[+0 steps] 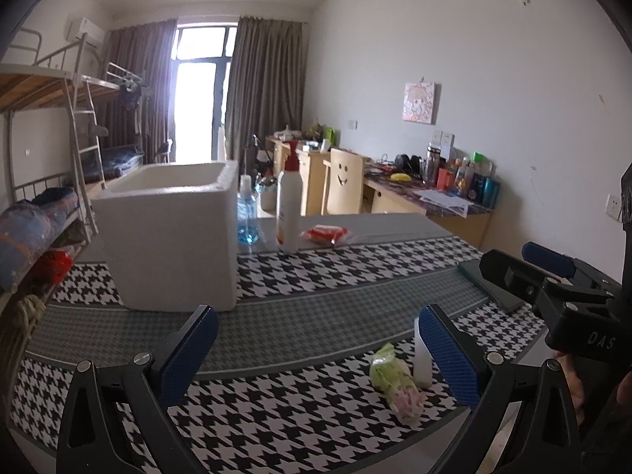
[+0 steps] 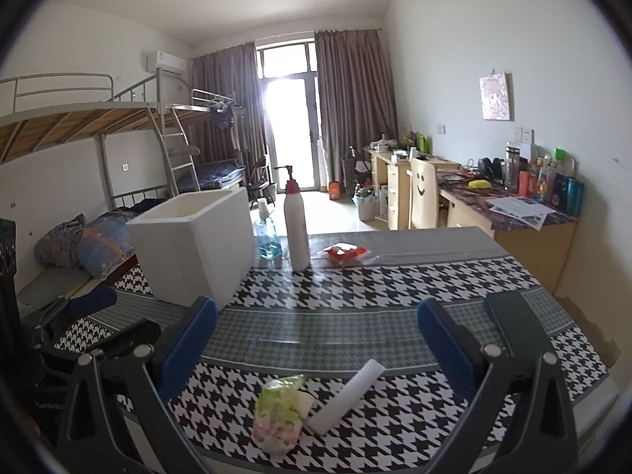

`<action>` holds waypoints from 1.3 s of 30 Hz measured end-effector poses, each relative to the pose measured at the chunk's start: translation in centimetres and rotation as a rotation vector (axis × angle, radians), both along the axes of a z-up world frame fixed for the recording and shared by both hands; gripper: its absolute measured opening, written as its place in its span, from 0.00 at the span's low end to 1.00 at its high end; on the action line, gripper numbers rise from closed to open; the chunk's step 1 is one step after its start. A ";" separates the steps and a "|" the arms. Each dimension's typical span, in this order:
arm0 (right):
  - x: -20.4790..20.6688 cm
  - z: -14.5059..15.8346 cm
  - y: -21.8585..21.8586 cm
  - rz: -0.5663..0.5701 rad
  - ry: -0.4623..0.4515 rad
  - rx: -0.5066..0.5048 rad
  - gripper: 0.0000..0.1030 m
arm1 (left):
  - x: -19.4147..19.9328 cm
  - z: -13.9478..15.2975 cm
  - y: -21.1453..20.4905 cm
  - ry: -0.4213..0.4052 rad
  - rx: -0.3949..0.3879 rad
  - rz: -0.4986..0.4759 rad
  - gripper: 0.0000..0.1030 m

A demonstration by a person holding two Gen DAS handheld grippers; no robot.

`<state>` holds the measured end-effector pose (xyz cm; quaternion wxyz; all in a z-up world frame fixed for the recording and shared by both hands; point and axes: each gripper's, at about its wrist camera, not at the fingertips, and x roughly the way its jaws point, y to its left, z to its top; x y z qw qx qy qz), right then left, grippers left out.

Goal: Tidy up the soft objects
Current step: 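Move both tools to the green packet and foam roll, close left tool on packet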

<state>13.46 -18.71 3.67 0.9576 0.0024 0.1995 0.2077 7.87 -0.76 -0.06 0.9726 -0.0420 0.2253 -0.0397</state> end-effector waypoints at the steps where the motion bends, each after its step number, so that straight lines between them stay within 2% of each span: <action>1: 0.0 -0.1 -0.1 -0.005 0.002 -0.002 0.99 | 0.1 -0.2 -0.2 0.007 0.001 -0.005 0.99; 7: 0.3 -0.7 -1.0 -0.022 0.018 -0.008 0.99 | 0.5 -0.9 -1.3 0.024 0.033 -0.004 0.99; 21: 1.1 -2.6 -2.6 -0.081 0.070 -0.032 0.99 | 2.1 -3.5 -3.0 0.124 0.005 -0.079 0.99; 33: 2.5 -4.8 -3.4 -0.104 0.150 -0.047 0.99 | 3.6 -5.6 -4.5 0.226 -0.004 -0.129 0.99; 35: 2.6 -5.1 -3.6 -0.106 0.161 -0.043 0.99 | 3.9 -5.9 -4.7 0.242 -0.005 -0.132 0.98; 39: 2.9 -5.6 -4.0 -0.107 0.176 -0.045 0.99 | 4.5 -6.6 -5.3 0.271 0.005 -0.145 0.89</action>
